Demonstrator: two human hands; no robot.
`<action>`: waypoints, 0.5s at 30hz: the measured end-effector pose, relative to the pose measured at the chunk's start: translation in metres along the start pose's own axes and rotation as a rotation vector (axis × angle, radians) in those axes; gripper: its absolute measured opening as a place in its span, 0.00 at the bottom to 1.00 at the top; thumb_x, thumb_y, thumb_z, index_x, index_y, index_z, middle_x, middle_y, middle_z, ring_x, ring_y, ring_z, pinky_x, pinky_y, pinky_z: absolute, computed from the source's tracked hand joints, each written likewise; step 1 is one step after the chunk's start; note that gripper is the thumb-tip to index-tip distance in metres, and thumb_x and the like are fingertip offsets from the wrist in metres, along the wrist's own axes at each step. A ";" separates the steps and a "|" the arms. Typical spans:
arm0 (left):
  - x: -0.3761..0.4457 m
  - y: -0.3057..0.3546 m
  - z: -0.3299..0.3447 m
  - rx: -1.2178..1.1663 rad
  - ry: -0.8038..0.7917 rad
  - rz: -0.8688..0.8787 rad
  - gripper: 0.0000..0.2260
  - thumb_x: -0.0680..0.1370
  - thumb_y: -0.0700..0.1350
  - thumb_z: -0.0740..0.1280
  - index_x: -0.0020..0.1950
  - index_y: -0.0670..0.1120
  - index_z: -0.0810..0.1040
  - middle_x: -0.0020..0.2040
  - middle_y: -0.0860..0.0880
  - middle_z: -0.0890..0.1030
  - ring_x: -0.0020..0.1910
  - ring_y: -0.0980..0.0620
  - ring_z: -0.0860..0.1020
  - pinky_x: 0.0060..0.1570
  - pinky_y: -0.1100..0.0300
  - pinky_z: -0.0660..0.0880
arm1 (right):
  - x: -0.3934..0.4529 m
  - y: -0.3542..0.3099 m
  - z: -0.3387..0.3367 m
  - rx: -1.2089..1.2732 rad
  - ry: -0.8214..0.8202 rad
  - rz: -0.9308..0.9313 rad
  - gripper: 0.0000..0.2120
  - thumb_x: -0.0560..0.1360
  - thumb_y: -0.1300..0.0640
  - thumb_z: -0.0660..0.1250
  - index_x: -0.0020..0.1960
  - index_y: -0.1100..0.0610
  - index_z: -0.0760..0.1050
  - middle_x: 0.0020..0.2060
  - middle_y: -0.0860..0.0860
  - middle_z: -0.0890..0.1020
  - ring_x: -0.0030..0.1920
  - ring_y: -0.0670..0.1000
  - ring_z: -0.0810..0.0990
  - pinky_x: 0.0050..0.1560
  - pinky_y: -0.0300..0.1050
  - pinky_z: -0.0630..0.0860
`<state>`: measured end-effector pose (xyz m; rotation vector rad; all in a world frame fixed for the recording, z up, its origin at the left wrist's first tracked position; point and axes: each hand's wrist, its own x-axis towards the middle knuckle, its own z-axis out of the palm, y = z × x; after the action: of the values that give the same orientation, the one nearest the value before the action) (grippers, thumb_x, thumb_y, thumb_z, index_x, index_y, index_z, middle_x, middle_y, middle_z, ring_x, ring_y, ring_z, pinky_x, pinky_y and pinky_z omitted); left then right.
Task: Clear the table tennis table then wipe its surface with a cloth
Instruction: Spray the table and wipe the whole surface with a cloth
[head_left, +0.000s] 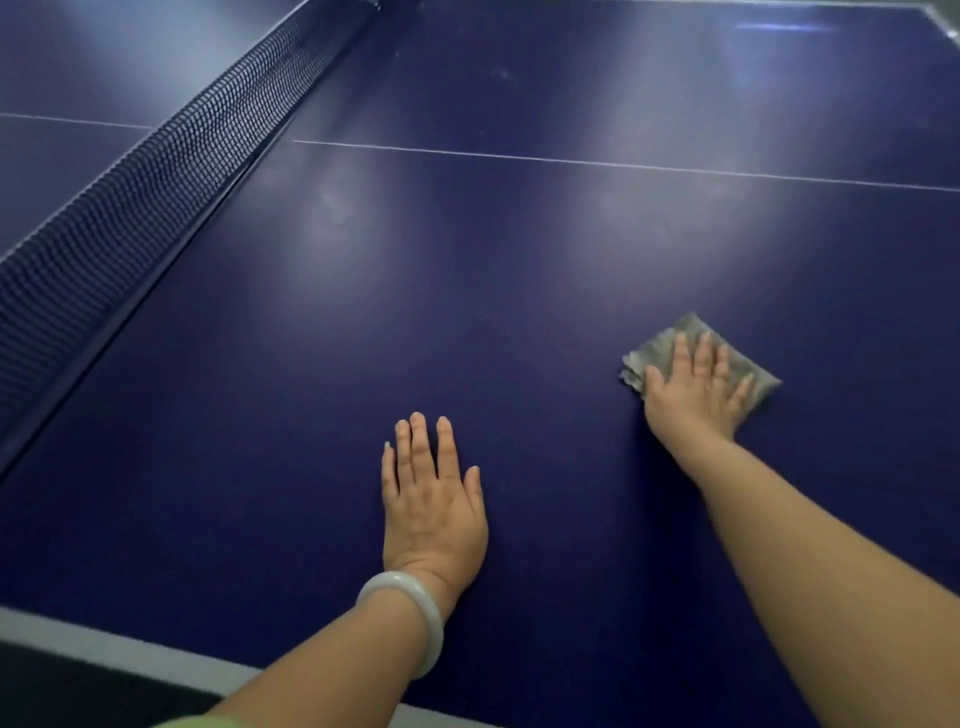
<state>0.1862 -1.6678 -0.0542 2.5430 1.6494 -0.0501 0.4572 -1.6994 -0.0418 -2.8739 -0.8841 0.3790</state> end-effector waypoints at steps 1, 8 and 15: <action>0.000 0.000 0.000 -0.007 0.005 0.004 0.32 0.77 0.56 0.33 0.79 0.45 0.47 0.80 0.41 0.48 0.79 0.44 0.45 0.77 0.47 0.43 | 0.002 -0.020 0.003 0.000 -0.021 -0.033 0.30 0.82 0.43 0.47 0.80 0.51 0.45 0.79 0.50 0.41 0.78 0.51 0.38 0.75 0.60 0.35; 0.000 -0.004 0.000 -0.048 0.031 0.010 0.33 0.76 0.56 0.31 0.80 0.45 0.45 0.80 0.42 0.45 0.79 0.45 0.42 0.77 0.48 0.40 | -0.117 -0.035 0.035 -0.080 -0.031 -0.660 0.30 0.80 0.40 0.40 0.79 0.47 0.41 0.78 0.46 0.39 0.77 0.48 0.34 0.75 0.55 0.32; -0.002 -0.002 -0.002 -0.061 0.016 -0.002 0.28 0.82 0.55 0.43 0.80 0.46 0.43 0.80 0.43 0.43 0.79 0.45 0.41 0.77 0.48 0.40 | -0.101 0.093 0.009 -0.062 0.024 0.008 0.32 0.79 0.39 0.37 0.80 0.49 0.40 0.78 0.48 0.39 0.77 0.49 0.36 0.75 0.58 0.35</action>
<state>0.1833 -1.6684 -0.0523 2.5032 1.6328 0.0205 0.4239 -1.8334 -0.0467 -2.9330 -0.8957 0.3234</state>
